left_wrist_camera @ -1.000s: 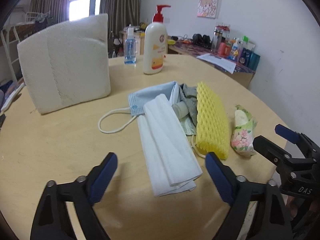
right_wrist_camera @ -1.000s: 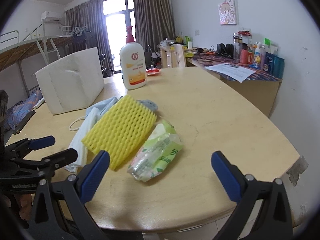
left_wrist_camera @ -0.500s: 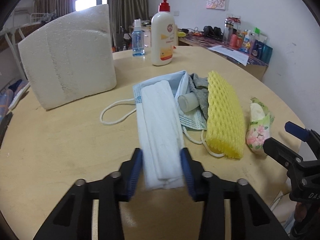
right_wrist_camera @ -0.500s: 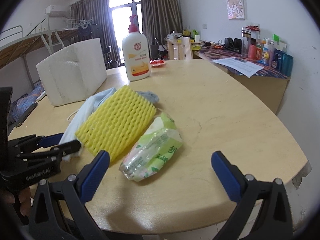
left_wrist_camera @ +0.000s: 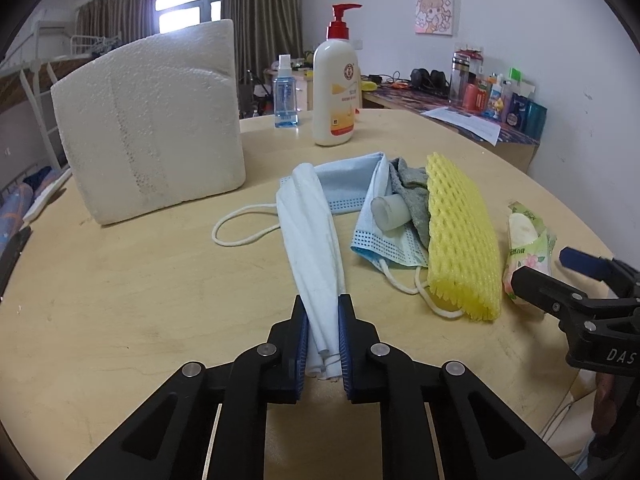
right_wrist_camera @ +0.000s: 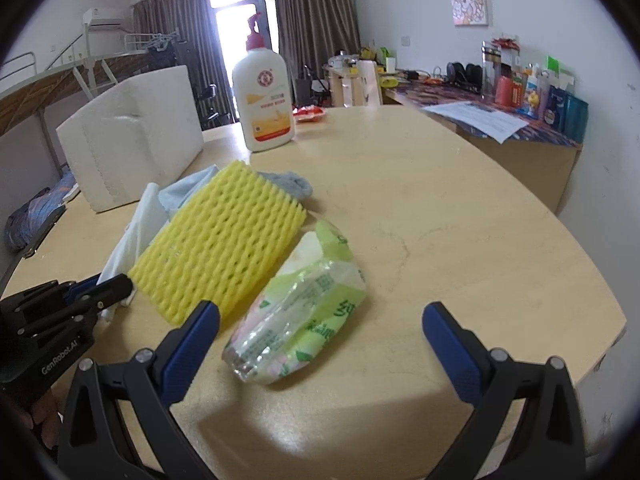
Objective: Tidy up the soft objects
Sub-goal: 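Lift the white cloth with the left gripper while the right grasps the green packet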
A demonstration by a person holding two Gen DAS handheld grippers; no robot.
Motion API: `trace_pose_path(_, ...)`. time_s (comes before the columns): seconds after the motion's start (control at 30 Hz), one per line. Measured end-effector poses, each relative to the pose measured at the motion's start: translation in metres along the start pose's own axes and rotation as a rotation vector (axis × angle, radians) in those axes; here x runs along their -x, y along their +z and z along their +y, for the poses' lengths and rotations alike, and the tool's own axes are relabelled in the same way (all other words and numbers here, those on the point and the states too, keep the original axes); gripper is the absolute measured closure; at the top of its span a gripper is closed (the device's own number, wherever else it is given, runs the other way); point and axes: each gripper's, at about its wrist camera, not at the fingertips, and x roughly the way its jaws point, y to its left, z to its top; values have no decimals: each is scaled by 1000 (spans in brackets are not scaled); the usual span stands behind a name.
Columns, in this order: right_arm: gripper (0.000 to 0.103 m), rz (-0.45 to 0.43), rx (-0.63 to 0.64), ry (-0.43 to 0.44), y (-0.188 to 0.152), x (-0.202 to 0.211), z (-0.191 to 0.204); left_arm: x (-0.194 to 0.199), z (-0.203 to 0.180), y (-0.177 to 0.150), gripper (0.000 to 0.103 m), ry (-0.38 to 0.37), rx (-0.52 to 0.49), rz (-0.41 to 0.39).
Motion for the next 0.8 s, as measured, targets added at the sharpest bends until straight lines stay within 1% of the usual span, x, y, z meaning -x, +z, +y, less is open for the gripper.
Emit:
trace_pose_path(0.07,9,1,-13,-6,0,-1,-1,0,0,0,90,2,0,-3)
trace_pose_path(0.17,27,6,-11,-35,1,-3,-1,1,-3,0,90,4,-12,-13)
trace_pose_path(0.2,32,6,-7,-43,1,-3,0,2,-4,-1,90,2,-18,-19)
trace_pose_path(0.27,37,14,-4,-49,2,-4,0,3,-3,-1,90,3,-13,-30)
trace_pose_path(0.37,51,14,7,-66,2,-4,2,6,-2,-2,90,2,-5,-47)
trace_pose_path(0.57,61,10,15,-70,3,-5,-1,12,-2,-4,90,4,0,-95)
trace_pose_path(0.67,62,6,6,-60,3,-4,-5,16,-2,-5,91,14,6,-130)
trace_pose_path(0.8,62,-11,0,-58,4,3,-10,17,-1,-5,91,24,11,-140)
